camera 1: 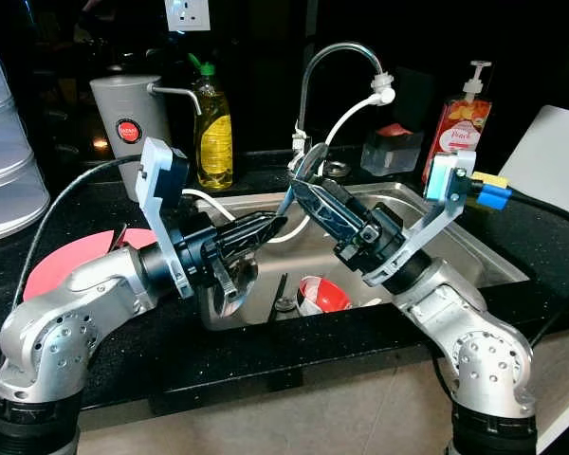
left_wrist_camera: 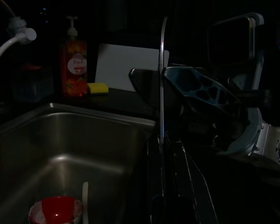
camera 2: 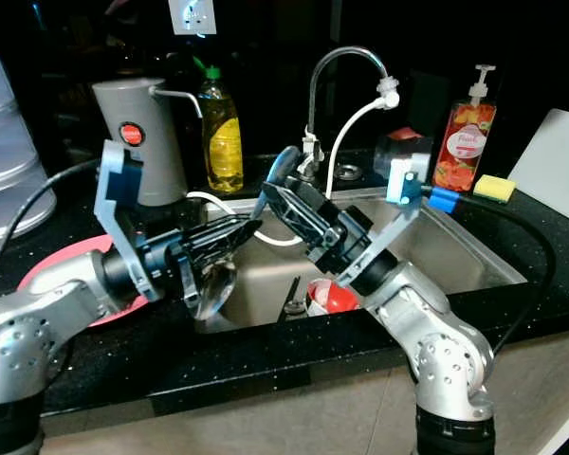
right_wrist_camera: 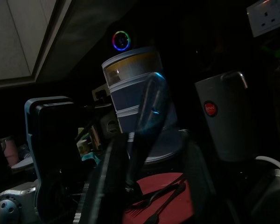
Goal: Kitchen organization
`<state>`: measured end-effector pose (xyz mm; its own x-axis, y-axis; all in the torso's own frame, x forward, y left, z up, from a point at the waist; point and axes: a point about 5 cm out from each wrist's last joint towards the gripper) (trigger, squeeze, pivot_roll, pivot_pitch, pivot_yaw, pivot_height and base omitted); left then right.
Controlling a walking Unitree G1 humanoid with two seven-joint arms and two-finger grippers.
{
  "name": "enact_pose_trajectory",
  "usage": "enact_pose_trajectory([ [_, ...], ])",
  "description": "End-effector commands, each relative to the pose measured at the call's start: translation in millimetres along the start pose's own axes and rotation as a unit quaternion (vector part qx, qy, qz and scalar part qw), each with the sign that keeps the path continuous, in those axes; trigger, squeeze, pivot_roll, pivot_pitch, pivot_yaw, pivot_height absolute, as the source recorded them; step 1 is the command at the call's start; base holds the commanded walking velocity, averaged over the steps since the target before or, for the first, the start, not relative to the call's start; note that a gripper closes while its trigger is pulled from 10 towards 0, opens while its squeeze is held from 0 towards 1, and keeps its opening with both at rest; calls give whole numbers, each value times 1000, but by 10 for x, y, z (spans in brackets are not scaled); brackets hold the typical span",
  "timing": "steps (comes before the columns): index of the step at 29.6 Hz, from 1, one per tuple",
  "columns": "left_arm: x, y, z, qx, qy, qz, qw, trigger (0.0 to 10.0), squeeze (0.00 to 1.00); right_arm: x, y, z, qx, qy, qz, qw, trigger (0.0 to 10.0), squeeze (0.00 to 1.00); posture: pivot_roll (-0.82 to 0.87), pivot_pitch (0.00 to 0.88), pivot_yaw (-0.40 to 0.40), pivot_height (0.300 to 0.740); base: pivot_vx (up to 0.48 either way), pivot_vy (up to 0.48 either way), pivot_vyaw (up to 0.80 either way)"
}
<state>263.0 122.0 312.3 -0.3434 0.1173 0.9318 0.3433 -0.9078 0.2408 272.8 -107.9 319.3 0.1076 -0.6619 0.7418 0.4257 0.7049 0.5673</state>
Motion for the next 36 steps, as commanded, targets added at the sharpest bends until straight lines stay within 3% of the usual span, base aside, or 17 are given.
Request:
enact_pose_trajectory([
  [1,-21,-8,-28,-11,-7,8,1000,10000,0,6,-8,28,7,-7,4,1000,0,0,-62,38,-6,740,0,0,0],
  [18,-57,36,40,18,-4,19,1000,10000,0,0,-46,126,48,4,11,999,0,0,-65,51,-6,740,0,0,0],
  [19,-58,39,57,26,-5,19,999,10000,1000,-2,-45,114,42,2,11,999,1412,0,-65,51,-6,740,0,0,0],
  [20,-60,42,78,36,-7,18,999,10000,1000,-5,-43,99,36,-1,13,999,1412,0,-65,51,-6,740,0,0,0],
  [21,-55,42,94,41,-10,15,999,10000,1000,-8,-41,77,27,-4,14,1000,10000,0,-65,51,-6,740,0,0,0],
  [24,17,30,112,45,-10,-8,999,10000,1000,-14,-41,16,5,-16,17,1000,10000,0,-64,53,-7,740,0,0,0],
  [25,56,18,119,47,-13,-22,999,10000,369,-14,-40,-13,-7,-22,17,1000,10000,0,-64,53,-7,740,0,0,0],
  [26,94,2,127,50,-15,-34,998,10000,0,-14,-38,-57,-25,-30,16,999,10000,0,-66,54,-5,740,0,0,0],
  [27,118,-8,133,51,-16,-43,998,10000,0,-14,-38,-87,-37,-37,16,999,10000,0,-66,54,-5,740,0,0,0],
  [29,176,-62,159,61,-17,-63,996,10000,0,-2,-17,-310,-123,-57,2,991,10000,0,-66,54,-5,740,0,0,0],
  [36,163,-96,196,97,-10,-57,994,10000,0,81,27,-613,-231,-89,-47,968,10000,0,-58,56,-9,740,0,0,0],
])
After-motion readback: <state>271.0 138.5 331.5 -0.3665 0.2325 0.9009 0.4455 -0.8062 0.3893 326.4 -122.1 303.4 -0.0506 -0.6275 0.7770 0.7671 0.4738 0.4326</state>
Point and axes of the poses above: a point about 5 cm out from each wrist's last joint towards the gripper, its own y axis pointing out of the wrist towards the gripper, its own x axis along the axis of the wrist's last joint, z = x × y, and after that the axes turned 15 degrees about y, right-handed
